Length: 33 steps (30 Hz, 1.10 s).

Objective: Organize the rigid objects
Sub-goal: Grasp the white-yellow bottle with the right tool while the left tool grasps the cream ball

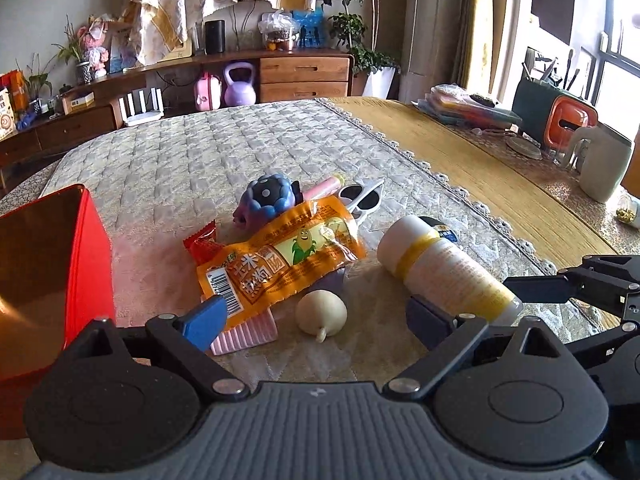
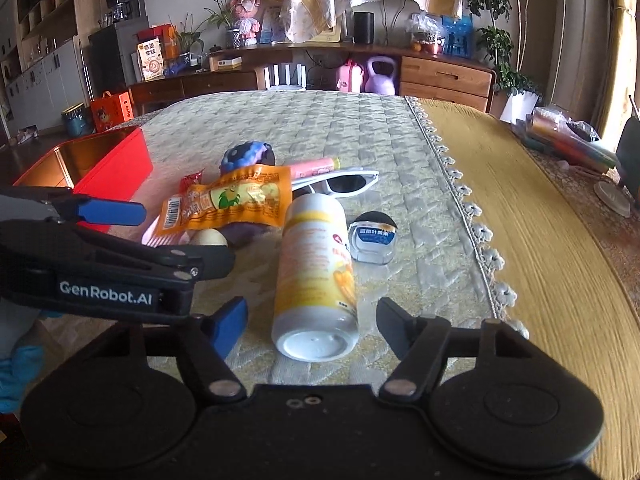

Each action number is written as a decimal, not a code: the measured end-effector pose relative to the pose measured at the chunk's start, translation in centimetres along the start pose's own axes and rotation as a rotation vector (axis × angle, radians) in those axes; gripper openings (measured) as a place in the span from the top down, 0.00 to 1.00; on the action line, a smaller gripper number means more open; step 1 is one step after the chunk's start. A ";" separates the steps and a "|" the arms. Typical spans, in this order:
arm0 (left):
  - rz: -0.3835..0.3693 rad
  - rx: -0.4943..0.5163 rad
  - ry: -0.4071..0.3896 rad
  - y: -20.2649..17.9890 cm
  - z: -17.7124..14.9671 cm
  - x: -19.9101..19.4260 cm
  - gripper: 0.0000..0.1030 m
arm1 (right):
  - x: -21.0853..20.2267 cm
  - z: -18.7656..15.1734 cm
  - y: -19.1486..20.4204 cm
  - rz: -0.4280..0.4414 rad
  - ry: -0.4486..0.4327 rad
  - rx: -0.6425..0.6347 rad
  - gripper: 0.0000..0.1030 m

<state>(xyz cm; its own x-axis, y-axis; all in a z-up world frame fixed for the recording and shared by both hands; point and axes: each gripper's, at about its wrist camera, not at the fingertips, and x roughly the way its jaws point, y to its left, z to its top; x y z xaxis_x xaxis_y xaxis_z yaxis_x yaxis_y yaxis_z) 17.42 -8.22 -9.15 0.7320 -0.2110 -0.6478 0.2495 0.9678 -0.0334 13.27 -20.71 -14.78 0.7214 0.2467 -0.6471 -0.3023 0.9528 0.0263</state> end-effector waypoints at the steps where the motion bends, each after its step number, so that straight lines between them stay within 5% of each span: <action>1: 0.000 0.004 0.004 -0.1 0.0 0.2 0.15 | 0.1 0.0 0.0 0.002 0.002 -0.002 0.36; 6: 0.000 0.019 0.024 -0.3 0.0 1.0 0.38 | 0.5 0.1 -0.2 0.006 0.003 -0.002 0.37; 12: -0.005 0.027 0.035 -0.5 0.0 1.7 0.53 | 0.7 0.3 0.3 0.009 -0.011 -0.042 0.39; 17: 0.023 0.043 0.036 -0.6 0.1 1.9 0.64 | 1.2 0.5 0.6 0.008 -0.007 -0.056 0.53; 33: 0.018 0.029 0.019 -0.3 0.1 -0.1 0.72 | -0.8 0.4 1.0 0.001 -0.031 -0.007 0.57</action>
<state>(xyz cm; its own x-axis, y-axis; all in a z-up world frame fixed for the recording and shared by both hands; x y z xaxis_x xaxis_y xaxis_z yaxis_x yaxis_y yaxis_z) 17.33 -8.48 -8.99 0.7247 -0.1905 -0.6622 0.2545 0.9671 0.0003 12.67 -19.86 -13.91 0.7401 0.2535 -0.6229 -0.3074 0.9513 0.0218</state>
